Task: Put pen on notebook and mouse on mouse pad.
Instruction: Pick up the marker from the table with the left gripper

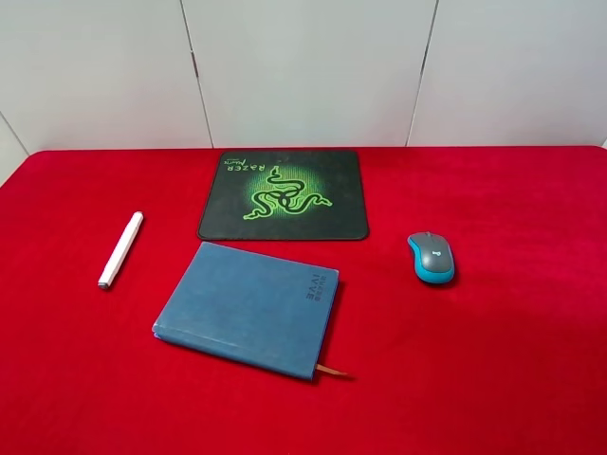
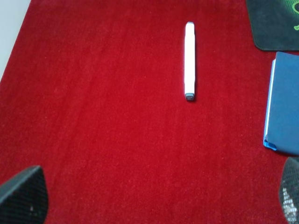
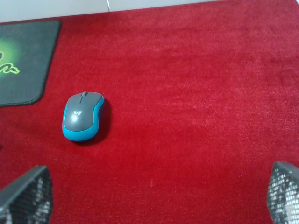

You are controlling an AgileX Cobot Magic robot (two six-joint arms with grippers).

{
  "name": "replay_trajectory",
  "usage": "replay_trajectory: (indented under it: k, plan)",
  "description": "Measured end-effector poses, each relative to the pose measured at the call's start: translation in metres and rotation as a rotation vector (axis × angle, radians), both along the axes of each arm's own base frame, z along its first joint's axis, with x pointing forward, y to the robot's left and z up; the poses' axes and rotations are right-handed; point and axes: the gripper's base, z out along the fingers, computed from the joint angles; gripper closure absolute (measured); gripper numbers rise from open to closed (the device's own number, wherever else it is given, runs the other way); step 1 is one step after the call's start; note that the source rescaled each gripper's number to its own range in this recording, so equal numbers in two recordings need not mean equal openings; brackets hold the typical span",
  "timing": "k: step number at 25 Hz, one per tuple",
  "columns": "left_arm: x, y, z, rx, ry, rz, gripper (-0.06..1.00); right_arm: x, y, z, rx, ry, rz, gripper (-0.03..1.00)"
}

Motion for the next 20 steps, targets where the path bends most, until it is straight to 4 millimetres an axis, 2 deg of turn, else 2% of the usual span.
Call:
replay_trajectory:
  k: [12, 16, 20]
  plan:
    - [-0.001, 0.000, 0.001, -0.001, 0.004, 0.000, -0.04, 0.000, 0.000, 0.000, 0.000, 0.000, 0.000, -0.03]
    - [0.006, 0.000, 0.015, -0.004, 0.099, 0.005, -0.04, 0.000, 0.000, 0.000, 0.000, 0.000, 0.000, -0.03]
    - [0.025, 0.000, 0.035, -0.005, 0.185, 0.007, -0.04, 0.000, 0.000, 0.000, 0.000, 0.000, 0.000, -0.03]
